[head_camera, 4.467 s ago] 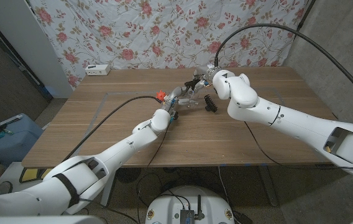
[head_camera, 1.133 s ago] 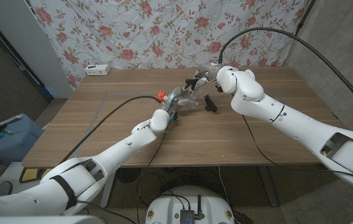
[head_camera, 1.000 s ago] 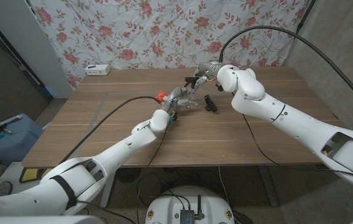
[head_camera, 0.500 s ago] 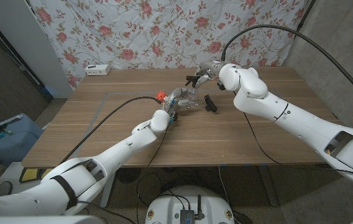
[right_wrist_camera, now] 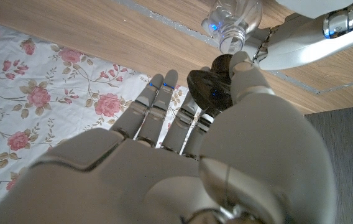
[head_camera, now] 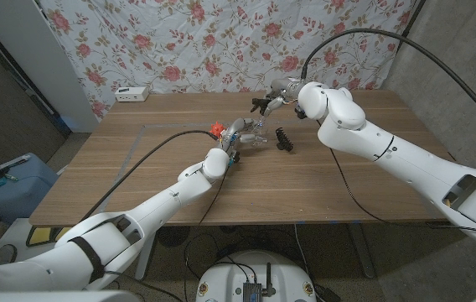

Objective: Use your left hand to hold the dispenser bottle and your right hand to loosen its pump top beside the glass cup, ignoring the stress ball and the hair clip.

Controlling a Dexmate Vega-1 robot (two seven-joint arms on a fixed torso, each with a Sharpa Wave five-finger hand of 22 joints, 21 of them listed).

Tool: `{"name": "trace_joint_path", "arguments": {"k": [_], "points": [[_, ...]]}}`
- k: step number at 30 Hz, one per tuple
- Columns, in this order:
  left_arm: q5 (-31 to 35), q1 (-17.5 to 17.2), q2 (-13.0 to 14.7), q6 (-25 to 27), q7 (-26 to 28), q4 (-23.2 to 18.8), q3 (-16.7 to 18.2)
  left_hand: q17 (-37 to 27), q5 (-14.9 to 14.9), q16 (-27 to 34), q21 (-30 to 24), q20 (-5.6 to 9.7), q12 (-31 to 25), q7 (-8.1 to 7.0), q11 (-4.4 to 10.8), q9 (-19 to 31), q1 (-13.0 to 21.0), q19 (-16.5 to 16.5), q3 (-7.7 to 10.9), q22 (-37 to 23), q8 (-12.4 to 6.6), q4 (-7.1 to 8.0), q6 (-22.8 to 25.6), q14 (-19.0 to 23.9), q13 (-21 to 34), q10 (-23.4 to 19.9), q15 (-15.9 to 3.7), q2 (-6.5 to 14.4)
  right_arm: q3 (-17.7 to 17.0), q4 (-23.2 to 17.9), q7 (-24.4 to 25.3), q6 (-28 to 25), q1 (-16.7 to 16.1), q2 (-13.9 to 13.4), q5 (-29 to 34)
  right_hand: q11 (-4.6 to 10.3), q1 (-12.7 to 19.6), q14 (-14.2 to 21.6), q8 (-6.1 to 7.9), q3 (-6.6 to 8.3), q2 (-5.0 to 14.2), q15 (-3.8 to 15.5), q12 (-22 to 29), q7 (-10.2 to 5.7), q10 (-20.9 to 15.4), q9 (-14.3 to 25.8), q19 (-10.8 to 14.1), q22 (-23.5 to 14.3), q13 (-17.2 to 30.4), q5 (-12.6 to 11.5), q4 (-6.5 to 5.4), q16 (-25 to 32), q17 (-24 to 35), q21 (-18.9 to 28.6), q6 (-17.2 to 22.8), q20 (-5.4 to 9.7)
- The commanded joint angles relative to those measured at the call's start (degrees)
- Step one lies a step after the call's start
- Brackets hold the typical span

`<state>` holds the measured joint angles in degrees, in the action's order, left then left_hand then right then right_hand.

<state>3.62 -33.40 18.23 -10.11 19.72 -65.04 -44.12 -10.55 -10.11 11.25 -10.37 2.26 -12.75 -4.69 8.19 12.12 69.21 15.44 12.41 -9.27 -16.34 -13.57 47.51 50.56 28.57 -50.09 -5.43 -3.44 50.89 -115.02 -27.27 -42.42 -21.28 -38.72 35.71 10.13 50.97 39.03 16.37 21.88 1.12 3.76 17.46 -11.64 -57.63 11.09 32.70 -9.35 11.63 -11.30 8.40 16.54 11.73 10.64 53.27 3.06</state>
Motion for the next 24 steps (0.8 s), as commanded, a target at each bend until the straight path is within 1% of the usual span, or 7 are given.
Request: {"name": "trace_joint_path", "arguments": {"k": [1, 8, 24], "points": [[0.18, -0.37, 0.27, -0.02, 0.52, -0.60, 0.25, -0.11, 0.08, 0.20, -0.03, 5.30, -0.26, 0.19, 1.13, 0.22, -7.39, 0.36, 5.40, -0.12, -0.29, 5.06, 3.72, 1.30, 0.27, -1.64, -5.05, 8.42, 0.29, -1.48, -0.90, -0.94, 1.04, -1.01, -0.74, -0.21, 0.11, 0.54, 0.07, -0.13, 0.46, 8.82, -0.14, 1.02, -0.42, 0.09, 0.85, -0.09, 0.25, -0.03, 0.19, -0.14, 0.11, 0.30, 3.82, 0.65], [0.20, -0.64, 0.41, -0.52, 0.78, -0.70, 0.39, -0.13, 0.09, 0.16, -0.03, 5.30, -0.23, 0.18, 1.14, 0.22, -7.41, 0.34, 5.40, -0.12, -0.24, 5.07, 3.67, 1.15, 0.29, -1.57, -5.05, 8.44, 0.23, -2.31, -1.46, -1.32, 1.40, -1.51, -1.28, -0.29, 0.12, 0.57, -0.01, -0.20, 0.50, 8.79, -0.18, 1.06, -0.57, 0.10, 0.87, -0.09, 0.26, 0.00, 0.20, -0.23, 0.09, 0.26, 3.90, 0.66], [0.10, -1.61, 1.01, 0.60, 1.38, -2.33, 1.03, -0.19, 0.10, 0.24, -0.03, 5.30, -0.26, 0.17, 1.04, 0.22, -7.40, 0.32, 5.39, -0.12, -0.21, 5.05, 3.70, 1.16, 0.29, -1.65, -5.17, 8.42, -0.96, -5.52, -1.97, -3.40, 1.49, -3.28, -2.54, -0.43, 0.23, 0.71, -0.18, -0.39, 0.66, 8.77, -0.35, 1.34, -0.69, 0.13, 0.91, -0.09, 0.26, 0.07, 0.24, -0.27, 0.13, 0.20, 4.04, 0.59]]}}
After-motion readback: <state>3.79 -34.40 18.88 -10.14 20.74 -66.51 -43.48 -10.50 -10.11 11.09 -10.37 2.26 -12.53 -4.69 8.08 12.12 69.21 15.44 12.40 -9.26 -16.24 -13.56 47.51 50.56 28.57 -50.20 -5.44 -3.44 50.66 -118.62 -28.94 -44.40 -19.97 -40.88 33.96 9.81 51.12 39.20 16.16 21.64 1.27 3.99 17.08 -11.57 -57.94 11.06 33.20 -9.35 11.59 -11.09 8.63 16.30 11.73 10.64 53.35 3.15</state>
